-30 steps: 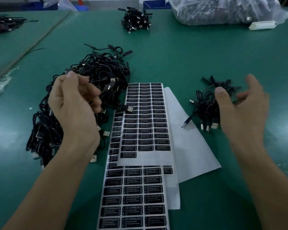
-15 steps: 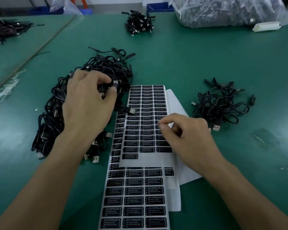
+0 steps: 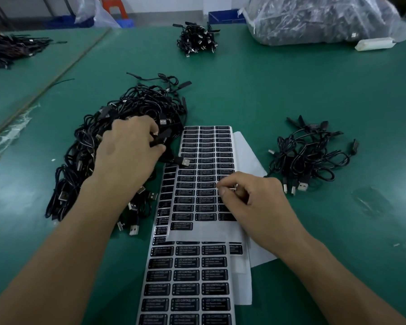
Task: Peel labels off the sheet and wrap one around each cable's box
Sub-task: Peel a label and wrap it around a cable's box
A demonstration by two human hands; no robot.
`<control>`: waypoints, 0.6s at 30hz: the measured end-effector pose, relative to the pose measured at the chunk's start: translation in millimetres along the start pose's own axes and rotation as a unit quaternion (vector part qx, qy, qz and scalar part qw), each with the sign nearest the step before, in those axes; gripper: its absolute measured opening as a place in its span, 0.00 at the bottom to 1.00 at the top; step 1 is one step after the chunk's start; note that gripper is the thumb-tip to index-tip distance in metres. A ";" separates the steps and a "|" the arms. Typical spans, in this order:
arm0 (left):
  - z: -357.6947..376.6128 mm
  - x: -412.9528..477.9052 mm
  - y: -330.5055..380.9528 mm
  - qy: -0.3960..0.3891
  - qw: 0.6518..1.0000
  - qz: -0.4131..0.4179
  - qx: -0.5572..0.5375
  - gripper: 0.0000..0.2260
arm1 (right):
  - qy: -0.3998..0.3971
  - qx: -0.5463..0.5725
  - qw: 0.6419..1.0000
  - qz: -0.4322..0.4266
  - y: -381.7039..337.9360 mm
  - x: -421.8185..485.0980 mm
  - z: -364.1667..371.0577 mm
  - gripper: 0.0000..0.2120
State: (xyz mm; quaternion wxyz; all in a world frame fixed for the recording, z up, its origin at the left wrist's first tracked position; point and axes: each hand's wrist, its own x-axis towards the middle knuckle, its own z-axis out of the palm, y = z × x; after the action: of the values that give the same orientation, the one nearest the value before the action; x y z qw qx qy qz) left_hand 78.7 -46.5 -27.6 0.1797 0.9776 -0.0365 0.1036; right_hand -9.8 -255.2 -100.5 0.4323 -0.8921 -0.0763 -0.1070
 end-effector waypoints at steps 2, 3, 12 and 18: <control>0.8 -5.4 -8.7 0.044 0.998 0.014 -0.047 0.12 | 0.001 0.000 1.000 0.000 -0.3 -0.2 0.3 0.05; 1.7 -7.8 -12.1 0.059 0.996 0.024 -0.055 0.09 | 0.002 -0.001 1.000 0.001 -0.3 -0.2 0.3 0.05; 15.4 -10.6 -17.0 0.250 0.959 0.101 -0.084 0.07 | 0.005 0.001 1.000 -0.001 -0.1 0.3 1.1 0.05; 17.2 -5.5 -12.3 0.381 0.877 0.122 -0.267 0.07 | 0.009 -0.003 1.000 -0.015 0.5 1.4 0.7 0.04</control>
State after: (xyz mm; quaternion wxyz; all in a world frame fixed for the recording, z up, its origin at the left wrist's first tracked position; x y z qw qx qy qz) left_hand 77.9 -41.0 -48.8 0.4194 0.7651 -0.1106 0.4759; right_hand -8.3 -255.0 -100.9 0.4283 -0.8914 -0.0855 -0.1213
